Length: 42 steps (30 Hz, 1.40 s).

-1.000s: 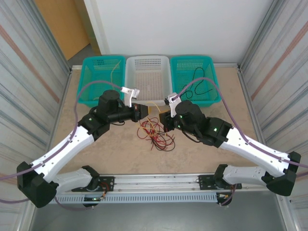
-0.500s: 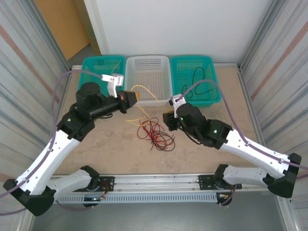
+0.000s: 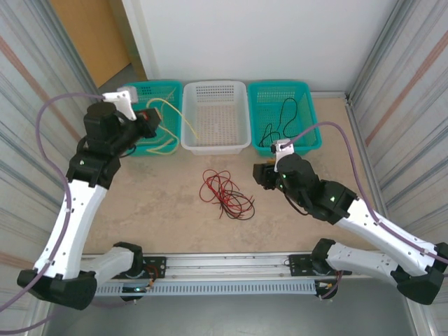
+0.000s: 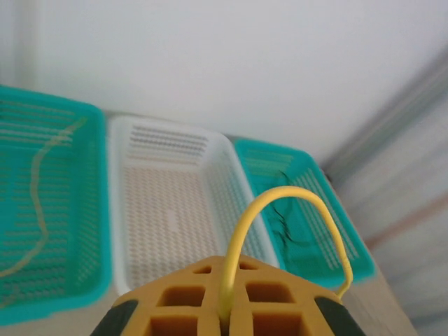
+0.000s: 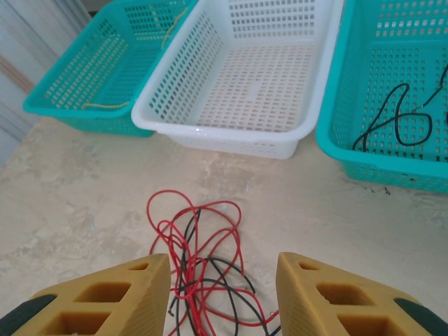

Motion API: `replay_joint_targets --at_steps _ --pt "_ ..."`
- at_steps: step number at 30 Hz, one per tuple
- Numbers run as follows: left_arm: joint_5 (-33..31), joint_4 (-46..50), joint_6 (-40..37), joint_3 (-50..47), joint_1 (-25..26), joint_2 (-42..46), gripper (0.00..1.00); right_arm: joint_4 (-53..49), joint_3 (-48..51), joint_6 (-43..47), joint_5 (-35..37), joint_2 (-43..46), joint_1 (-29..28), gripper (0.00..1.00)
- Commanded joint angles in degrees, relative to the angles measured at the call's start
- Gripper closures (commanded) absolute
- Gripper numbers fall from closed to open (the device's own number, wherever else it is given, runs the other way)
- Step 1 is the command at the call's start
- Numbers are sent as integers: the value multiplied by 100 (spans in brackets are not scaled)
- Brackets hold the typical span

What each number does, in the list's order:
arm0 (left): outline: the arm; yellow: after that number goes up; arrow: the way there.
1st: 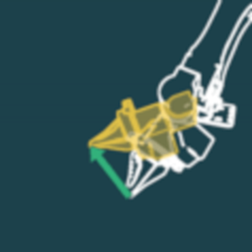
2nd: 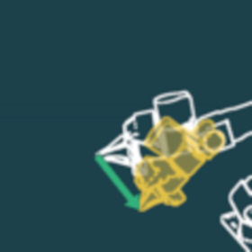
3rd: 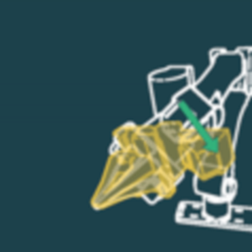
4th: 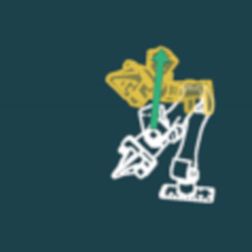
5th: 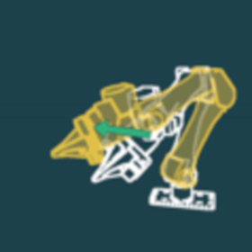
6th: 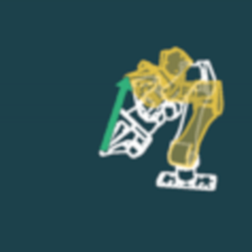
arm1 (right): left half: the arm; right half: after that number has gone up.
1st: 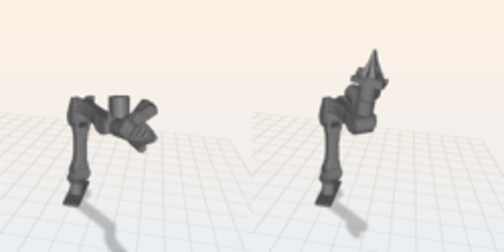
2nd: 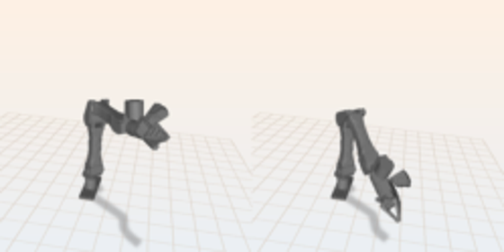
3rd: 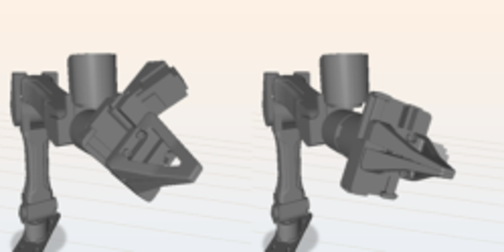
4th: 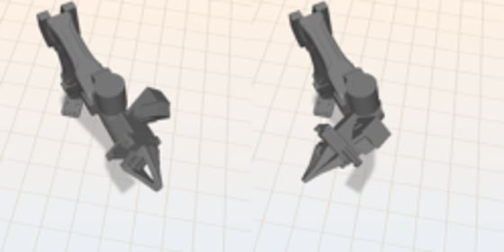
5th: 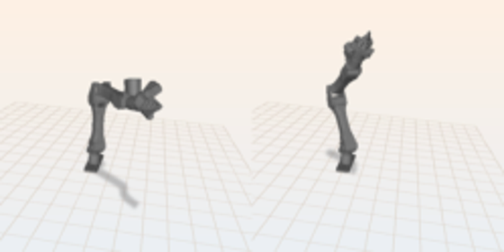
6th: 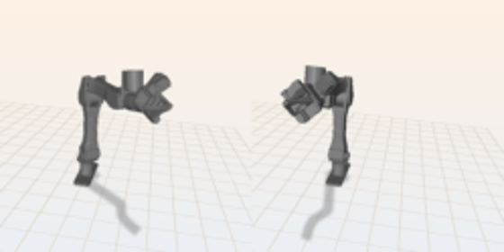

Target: Untangle the cables

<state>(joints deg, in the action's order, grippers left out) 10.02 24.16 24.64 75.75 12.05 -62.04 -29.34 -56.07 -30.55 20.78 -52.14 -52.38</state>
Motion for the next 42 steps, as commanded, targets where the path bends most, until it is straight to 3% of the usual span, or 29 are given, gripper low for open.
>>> replay_joint_targets --at_steps 1,11,19,24,25,27,28,30,32,39,42 --pt "-222 -606 93 292 -525 -399 100 -111 23 -235 -28 161 1 57" --pt "-307 -1031 235 1118 -1436 -1946 100 -203 38 -251 -4 96 24 56" --pt "-277 -1133 197 1708 -1539 -2838 100 -212 -1 -319 -79 24 26 57" --pt "-581 -1083 179 2053 -1572 -3358 100 -195 168 -433 -60 106 -36 57" --pt "-600 -963 177 2197 -1599 -3468 90 -195 184 -443 -64 137 -37 57" --pt "-725 -744 257 2375 -1634 -3613 48 -290 121 -444 -75 154 -38 56" --pt "-753 -773 307 2334 -1636 -3587 35 -353 61 -428 -75 160 -37 56" --pt "-739 -1031 423 2055 -1636 -3369 19 -446 -57 -383 -59 151 -37 56" --pt "-735 -1241 495 1782 -1611 -3082 14 -452 -97 -365 -60 153 -35 56" --pt "-720 -862 528 944 -1294 -1843 18 -259 -187 -433 -286 -268 -27 55" --pt "-192 -666 802 37 -1049 -951 35 -335 -333 -528 -434 -791 -27 55"
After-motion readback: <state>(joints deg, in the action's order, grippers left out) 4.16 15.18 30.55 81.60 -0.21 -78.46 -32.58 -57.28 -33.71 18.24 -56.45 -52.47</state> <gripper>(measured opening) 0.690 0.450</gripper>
